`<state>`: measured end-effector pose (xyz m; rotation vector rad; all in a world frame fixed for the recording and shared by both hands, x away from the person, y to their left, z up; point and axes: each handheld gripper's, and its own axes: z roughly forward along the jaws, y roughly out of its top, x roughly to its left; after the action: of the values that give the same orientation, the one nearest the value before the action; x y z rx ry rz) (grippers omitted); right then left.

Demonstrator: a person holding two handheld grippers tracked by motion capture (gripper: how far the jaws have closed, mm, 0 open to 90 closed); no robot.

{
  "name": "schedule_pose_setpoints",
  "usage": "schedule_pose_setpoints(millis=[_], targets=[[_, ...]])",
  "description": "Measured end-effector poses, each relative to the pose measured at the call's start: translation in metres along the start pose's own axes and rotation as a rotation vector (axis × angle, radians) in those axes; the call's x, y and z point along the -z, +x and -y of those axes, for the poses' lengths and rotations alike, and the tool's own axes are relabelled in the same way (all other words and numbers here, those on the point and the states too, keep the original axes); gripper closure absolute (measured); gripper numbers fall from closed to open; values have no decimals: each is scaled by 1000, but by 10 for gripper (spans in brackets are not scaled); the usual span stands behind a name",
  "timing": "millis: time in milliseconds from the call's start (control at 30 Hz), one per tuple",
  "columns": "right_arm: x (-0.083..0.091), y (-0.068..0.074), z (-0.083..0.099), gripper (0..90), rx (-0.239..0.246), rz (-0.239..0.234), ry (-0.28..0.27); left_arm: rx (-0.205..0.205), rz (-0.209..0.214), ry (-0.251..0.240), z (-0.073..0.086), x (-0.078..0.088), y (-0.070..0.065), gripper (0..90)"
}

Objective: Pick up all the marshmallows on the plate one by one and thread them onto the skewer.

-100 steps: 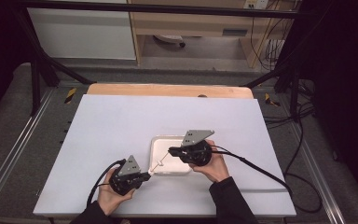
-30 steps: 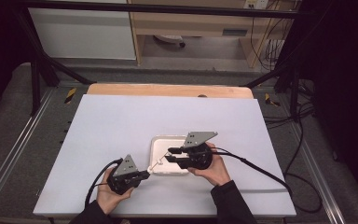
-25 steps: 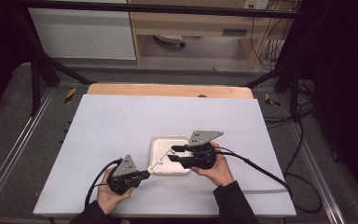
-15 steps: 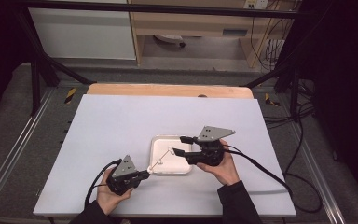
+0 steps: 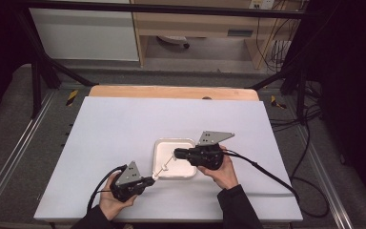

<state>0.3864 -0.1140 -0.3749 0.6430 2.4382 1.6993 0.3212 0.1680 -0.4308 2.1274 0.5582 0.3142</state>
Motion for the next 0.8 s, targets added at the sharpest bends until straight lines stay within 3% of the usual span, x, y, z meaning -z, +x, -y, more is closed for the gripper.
schedule_pose_setpoints(millis=[200,367,500,567,733,800], targets=[[-1,0,1,866,-8,-26,14,-9,-5,28,0,-2,-1,891],[2,1,2,876,-20,-88,36,-29,-13,54,2,-3,-2,892],[3,2,2,875,-19,-96,49,-42,-20,60,1,-5,-4,892],[2,1,2,871,-36,-122,66,-49,-24,64,2,-6,-4,892],[2,1,2,869,-38,-101,58,-40,-20,59,2,-6,-3,891],[3,1,2,861,-39,-87,57,-2,-6,37,1,-6,-1,891]])
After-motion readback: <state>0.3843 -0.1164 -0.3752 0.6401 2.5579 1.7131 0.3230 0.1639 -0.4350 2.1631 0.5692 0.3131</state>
